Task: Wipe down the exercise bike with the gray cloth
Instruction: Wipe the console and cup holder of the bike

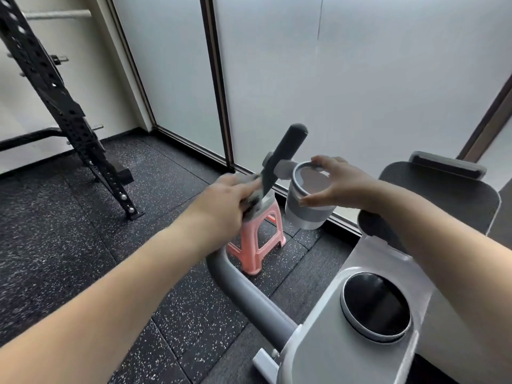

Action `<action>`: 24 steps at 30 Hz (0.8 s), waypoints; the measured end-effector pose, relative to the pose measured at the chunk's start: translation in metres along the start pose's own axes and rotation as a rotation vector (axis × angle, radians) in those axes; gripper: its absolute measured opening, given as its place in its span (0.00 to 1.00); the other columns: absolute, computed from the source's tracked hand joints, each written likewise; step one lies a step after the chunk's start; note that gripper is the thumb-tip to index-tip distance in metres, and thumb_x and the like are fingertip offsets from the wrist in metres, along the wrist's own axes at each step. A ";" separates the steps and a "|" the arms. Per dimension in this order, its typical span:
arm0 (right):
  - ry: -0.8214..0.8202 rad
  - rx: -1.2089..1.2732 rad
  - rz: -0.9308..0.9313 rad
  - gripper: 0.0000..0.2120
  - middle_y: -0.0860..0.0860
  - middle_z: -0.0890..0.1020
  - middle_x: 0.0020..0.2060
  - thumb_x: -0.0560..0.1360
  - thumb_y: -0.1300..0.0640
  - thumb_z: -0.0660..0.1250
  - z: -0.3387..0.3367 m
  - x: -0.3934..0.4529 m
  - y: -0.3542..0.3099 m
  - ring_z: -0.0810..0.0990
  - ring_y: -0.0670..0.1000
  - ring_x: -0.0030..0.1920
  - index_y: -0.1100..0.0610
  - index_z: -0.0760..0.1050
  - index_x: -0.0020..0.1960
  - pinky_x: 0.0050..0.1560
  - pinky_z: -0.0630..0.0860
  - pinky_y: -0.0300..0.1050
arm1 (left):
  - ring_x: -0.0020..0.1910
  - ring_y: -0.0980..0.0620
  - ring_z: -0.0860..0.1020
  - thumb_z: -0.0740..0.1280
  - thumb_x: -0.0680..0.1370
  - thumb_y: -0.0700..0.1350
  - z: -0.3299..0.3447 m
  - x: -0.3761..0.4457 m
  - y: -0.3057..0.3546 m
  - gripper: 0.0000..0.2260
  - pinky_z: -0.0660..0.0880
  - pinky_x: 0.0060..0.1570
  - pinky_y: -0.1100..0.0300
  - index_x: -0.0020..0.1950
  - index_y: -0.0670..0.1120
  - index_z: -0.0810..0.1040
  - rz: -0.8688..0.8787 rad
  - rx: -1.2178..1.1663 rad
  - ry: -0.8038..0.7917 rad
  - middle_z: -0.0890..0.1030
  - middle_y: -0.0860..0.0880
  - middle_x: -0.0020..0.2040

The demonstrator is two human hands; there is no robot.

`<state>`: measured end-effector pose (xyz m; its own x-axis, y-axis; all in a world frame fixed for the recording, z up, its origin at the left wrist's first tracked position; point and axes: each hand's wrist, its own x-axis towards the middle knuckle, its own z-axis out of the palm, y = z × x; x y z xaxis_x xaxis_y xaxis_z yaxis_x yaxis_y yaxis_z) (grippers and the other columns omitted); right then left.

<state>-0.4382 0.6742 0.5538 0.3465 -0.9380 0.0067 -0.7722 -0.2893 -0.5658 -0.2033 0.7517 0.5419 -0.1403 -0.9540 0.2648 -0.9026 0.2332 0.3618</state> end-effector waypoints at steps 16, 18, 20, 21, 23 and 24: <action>0.066 0.013 -0.027 0.46 0.50 0.68 0.67 0.60 0.43 0.77 0.004 0.000 0.001 0.69 0.50 0.65 0.51 0.61 0.73 0.60 0.61 0.37 | 0.66 0.55 0.69 0.62 0.79 0.41 -0.013 0.006 0.018 0.17 0.59 0.67 0.67 0.67 0.50 0.73 0.056 -0.220 0.180 0.73 0.52 0.67; 0.068 0.015 -0.030 0.46 0.50 0.69 0.66 0.60 0.44 0.78 0.005 0.001 0.001 0.69 0.50 0.65 0.51 0.62 0.72 0.60 0.62 0.37 | 0.68 0.50 0.68 0.60 0.80 0.45 -0.005 0.032 0.037 0.18 0.58 0.68 0.65 0.71 0.48 0.68 0.034 -0.273 0.279 0.70 0.47 0.69; 0.064 0.019 -0.034 0.46 0.50 0.69 0.66 0.60 0.43 0.78 0.005 0.001 0.002 0.70 0.50 0.65 0.51 0.62 0.73 0.61 0.62 0.37 | 0.70 0.45 0.66 0.59 0.80 0.49 0.012 0.055 0.054 0.23 0.58 0.69 0.58 0.75 0.48 0.60 -0.053 -0.273 0.238 0.67 0.42 0.71; 0.062 0.020 -0.033 0.47 0.50 0.69 0.66 0.59 0.43 0.78 0.005 0.001 0.002 0.70 0.50 0.65 0.51 0.62 0.73 0.62 0.63 0.37 | 0.69 0.43 0.66 0.59 0.80 0.50 0.021 0.065 0.058 0.25 0.60 0.69 0.55 0.76 0.48 0.57 -0.103 -0.238 0.231 0.67 0.40 0.70; 0.060 0.020 -0.032 0.47 0.50 0.68 0.66 0.60 0.43 0.78 0.005 0.001 0.001 0.69 0.50 0.65 0.52 0.62 0.73 0.63 0.63 0.38 | 0.63 0.40 0.71 0.59 0.79 0.50 0.032 0.072 0.059 0.26 0.66 0.64 0.50 0.76 0.48 0.55 -0.168 -0.130 0.262 0.70 0.38 0.66; 0.059 0.020 -0.034 0.47 0.50 0.68 0.66 0.60 0.43 0.78 0.005 0.001 0.001 0.69 0.50 0.65 0.52 0.61 0.73 0.63 0.63 0.38 | 0.60 0.39 0.73 0.60 0.79 0.50 0.033 0.071 0.056 0.25 0.69 0.60 0.49 0.75 0.48 0.57 -0.188 -0.094 0.275 0.72 0.38 0.64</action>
<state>-0.4360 0.6738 0.5486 0.3404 -0.9373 0.0744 -0.7496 -0.3183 -0.5804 -0.2772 0.6909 0.5518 0.1515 -0.8984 0.4123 -0.8590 0.0867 0.5046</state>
